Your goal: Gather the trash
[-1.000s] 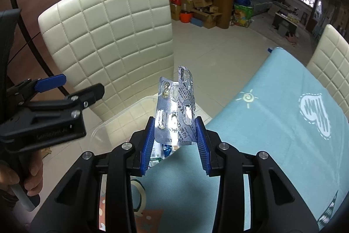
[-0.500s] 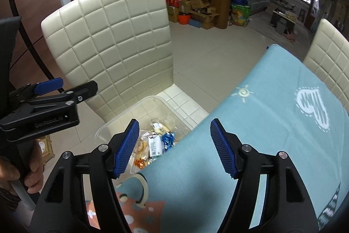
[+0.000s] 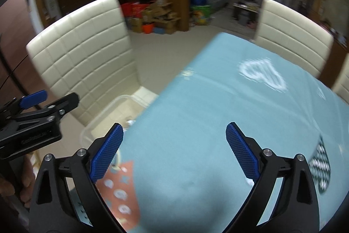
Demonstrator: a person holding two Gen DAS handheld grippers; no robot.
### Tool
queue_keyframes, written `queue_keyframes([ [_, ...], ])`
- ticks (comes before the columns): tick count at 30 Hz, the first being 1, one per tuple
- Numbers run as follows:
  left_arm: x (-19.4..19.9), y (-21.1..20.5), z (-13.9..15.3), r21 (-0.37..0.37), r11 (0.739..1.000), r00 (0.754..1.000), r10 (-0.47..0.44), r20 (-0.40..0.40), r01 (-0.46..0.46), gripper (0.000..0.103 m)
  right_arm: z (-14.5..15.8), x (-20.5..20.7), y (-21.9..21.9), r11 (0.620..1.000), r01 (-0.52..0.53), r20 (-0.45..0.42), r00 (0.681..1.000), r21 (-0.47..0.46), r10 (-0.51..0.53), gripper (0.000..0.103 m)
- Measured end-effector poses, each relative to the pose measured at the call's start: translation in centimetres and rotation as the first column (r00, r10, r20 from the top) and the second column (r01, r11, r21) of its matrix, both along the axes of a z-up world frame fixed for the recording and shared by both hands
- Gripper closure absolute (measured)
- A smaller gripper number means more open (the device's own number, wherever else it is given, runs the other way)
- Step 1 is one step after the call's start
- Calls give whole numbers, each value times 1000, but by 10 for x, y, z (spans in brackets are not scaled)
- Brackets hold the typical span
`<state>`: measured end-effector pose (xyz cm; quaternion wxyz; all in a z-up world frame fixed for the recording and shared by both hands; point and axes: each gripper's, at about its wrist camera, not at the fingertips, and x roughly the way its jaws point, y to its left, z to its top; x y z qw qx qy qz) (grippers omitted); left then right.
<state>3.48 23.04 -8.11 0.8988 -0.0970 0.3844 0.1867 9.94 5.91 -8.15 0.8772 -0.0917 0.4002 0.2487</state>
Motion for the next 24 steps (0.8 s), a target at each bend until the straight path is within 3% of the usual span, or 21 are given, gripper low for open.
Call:
queue_keyframes([
  [6, 2, -57, 22, 51, 991, 992, -122, 39, 120, 12, 25, -12, -67, 981, 195, 59, 979, 0, -195, 3],
  [13, 8, -120, 50, 80, 966, 964, -251, 83, 245, 12, 59, -27, -137, 932, 362, 130, 924, 16, -360, 3],
  [24, 11, -189, 59, 87, 929, 926, -367, 90, 360, 12, 70, -48, -202, 894, 445, 153, 882, 47, -447, 3],
])
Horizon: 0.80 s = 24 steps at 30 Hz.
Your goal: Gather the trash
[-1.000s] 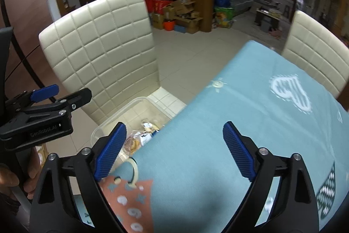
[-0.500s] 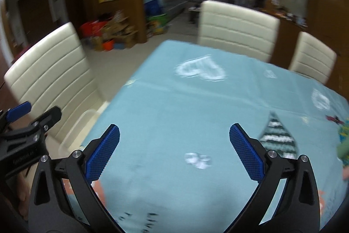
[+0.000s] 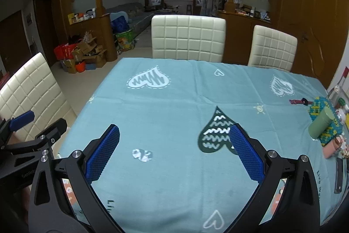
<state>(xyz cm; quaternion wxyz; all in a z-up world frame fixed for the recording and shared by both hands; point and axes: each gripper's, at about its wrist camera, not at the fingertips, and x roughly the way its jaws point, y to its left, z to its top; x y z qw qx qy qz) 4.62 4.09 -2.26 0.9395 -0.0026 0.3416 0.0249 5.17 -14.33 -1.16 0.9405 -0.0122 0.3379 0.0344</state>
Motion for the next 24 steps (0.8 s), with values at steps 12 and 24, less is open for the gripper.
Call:
queue_keyframes([
  [12, -1, -32, 9, 63, 997, 998, -39, 56, 35, 12, 5, -9, -23, 999, 32, 29, 999, 2, -32, 3],
  [24, -3, -36, 15, 58, 997, 994, -50, 93, 44, 12, 14, -12, -27, 999, 34, 66, 997, -1, -34, 3],
])
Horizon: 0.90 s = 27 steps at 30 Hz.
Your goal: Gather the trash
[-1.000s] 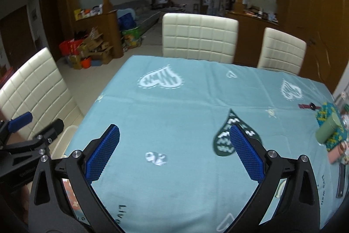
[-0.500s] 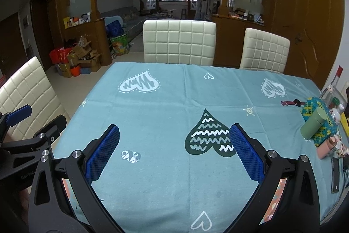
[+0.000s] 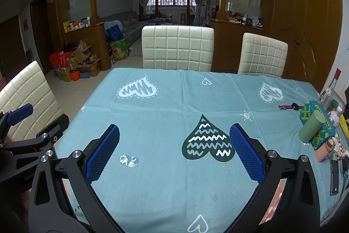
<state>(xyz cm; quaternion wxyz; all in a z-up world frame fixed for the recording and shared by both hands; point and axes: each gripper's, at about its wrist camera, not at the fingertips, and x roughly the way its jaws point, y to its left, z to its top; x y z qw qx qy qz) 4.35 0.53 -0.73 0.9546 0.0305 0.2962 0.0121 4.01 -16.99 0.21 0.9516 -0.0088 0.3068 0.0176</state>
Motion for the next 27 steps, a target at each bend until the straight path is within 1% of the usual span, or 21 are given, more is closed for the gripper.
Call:
queue_keyframes([
  [4, -5, -1, 6, -11, 1000, 999, -7, 47, 7, 12, 8, -7, -3, 1000, 8, 58, 998, 13, -9, 3],
  [10, -12, -5, 13, 3, 1000, 995, -22, 98, 22, 12, 21, -15, -2, 1000, 16, 138, 990, 13, -18, 3],
  [13, -14, -5, 16, 4, 1000, 993, -19, 117, 19, 12, 23, -16, -1, 1000, 21, 145, 989, 5, -22, 3],
  [21, -13, -2, 16, -13, 1000, 993, -13, 119, 14, 12, 22, -19, 0, 1000, 25, 140, 990, -6, -24, 3],
  [27, -14, -5, 14, 4, 1000, 994, -18, 111, 17, 12, 22, -20, -2, 1000, 26, 136, 990, -6, -25, 3],
])
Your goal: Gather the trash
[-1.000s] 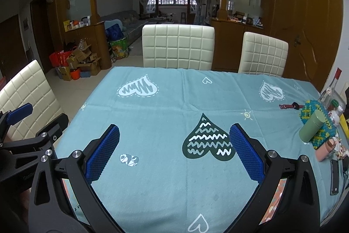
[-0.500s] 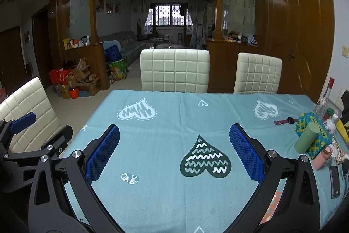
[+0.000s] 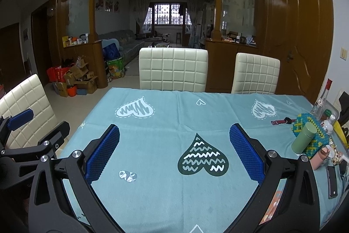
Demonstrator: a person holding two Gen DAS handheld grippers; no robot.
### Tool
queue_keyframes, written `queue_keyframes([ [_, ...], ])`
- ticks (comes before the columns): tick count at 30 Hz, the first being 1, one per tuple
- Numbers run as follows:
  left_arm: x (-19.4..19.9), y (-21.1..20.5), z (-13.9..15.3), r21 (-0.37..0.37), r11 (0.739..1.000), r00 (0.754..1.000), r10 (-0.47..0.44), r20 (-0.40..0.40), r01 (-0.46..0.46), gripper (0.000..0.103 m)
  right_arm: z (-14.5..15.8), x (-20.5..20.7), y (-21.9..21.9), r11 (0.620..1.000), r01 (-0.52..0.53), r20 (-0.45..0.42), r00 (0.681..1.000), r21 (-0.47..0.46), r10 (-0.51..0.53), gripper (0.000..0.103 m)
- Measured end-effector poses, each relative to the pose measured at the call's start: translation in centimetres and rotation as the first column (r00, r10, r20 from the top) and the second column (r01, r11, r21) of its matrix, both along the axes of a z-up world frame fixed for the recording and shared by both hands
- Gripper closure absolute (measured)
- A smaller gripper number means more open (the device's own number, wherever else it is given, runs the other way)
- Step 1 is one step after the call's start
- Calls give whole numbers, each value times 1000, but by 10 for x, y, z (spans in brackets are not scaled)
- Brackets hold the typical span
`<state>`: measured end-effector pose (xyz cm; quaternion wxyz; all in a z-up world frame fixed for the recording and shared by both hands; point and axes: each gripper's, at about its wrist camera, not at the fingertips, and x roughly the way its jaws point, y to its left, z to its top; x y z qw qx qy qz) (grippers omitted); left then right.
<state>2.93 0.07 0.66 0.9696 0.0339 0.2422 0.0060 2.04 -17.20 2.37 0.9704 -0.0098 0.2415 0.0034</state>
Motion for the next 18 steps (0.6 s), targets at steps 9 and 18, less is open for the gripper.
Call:
queue_keyframes([
  [9, -1, 2, 0, -1, 1000, 1000, 22, 2, -22, 12, 0, 1, -4, 1000, 4, -8, 1000, 4, -4, 3],
  [18, 1, 7, -4, -6, 1000, 999, 15, -42, -15, 12, -3, 2, -5, 1000, 3, -22, 1000, 14, -3, 3],
])
